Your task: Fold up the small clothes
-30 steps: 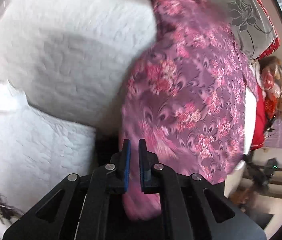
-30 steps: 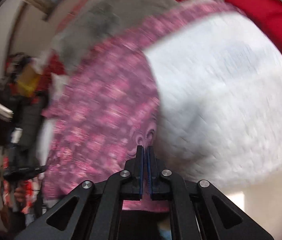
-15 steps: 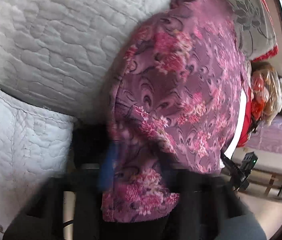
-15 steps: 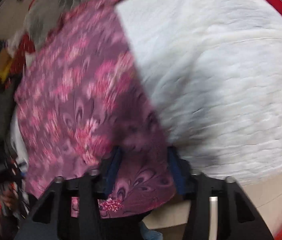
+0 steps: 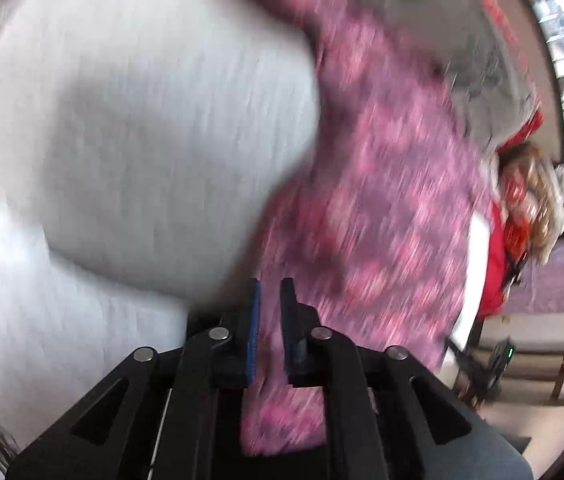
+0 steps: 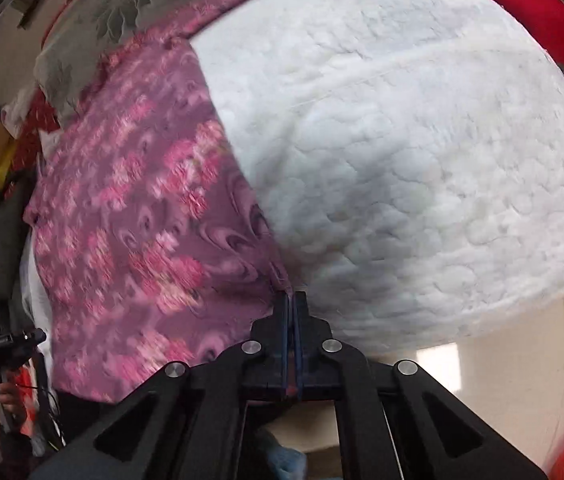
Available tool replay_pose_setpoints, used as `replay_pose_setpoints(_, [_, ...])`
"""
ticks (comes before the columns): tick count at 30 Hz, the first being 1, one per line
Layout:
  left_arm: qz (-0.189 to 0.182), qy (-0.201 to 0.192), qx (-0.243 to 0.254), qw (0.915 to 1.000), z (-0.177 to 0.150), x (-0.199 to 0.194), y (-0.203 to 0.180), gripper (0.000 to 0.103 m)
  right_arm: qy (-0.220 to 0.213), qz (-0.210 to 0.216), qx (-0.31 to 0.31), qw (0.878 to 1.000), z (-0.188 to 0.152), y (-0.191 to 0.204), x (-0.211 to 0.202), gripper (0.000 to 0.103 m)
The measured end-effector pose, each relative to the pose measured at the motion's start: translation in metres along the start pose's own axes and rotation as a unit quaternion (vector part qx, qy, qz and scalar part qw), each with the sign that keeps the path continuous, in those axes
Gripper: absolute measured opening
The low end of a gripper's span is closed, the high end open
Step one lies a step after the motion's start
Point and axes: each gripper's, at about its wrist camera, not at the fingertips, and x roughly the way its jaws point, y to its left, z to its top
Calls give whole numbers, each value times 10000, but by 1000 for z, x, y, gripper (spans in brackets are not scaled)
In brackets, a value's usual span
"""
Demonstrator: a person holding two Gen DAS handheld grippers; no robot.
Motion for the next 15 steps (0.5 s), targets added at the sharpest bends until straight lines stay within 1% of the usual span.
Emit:
replay_pose_setpoints(1, [-2,-206,-11,9998,17,-6,-3,25,-111,26,-38,9999,6,8,-4,8])
replay_pose_setpoints(2, [10,-454,-47,9990,39,-12,-8,44,-183,-7,-62,9998,12,12,-7,8])
replay_pose_setpoints(3, [3,-625,-91,9980,55,-14,-10,59,-311,-21,-100,9995,20,20,-12,8])
replay_pose_setpoints(4, [-40,-819,-193,9964,76,-15,-13,61,-433,49,-122,9990,29,27,-17,8])
replay_pose_setpoints(6, [-192,-930,-421,9946,112,-7,-15,61,-608,80,-180,9980,43,40,-22,10])
replay_pose_setpoints(7, [-225,-899,-638,9936,131,2,-13,61,-704,139,-238,9971,53,52,-22,14])
replay_pose_setpoints(8, [-223,-878,-831,9924,143,10,-10,61,-740,190,-269,9967,58,57,-20,20])
replay_pose_setpoints(9, [-217,-835,-1044,9908,157,21,-8,61,-769,249,-304,9963,68,69,-15,23])
replay_pose_setpoints(11, [-134,-731,-1427,9870,174,41,-4,61,-753,347,-417,9957,82,89,-1,23])
replay_pose_setpoints(12, [-60,-707,-1579,9849,179,48,-2,58,-724,366,-492,9955,87,101,8,23])
replay_pose_setpoints(13, [62,-747,-1703,9825,183,51,0,50,-683,383,-566,9953,92,113,17,23])
replay_pose_setpoints(14, [151,-854,-1734,9810,187,50,1,19,-635,431,-630,9951,96,124,25,23])
replay_pose_setpoints(15, [243,-944,-1724,9802,191,49,4,4,-605,483,-697,9946,99,132,32,23])
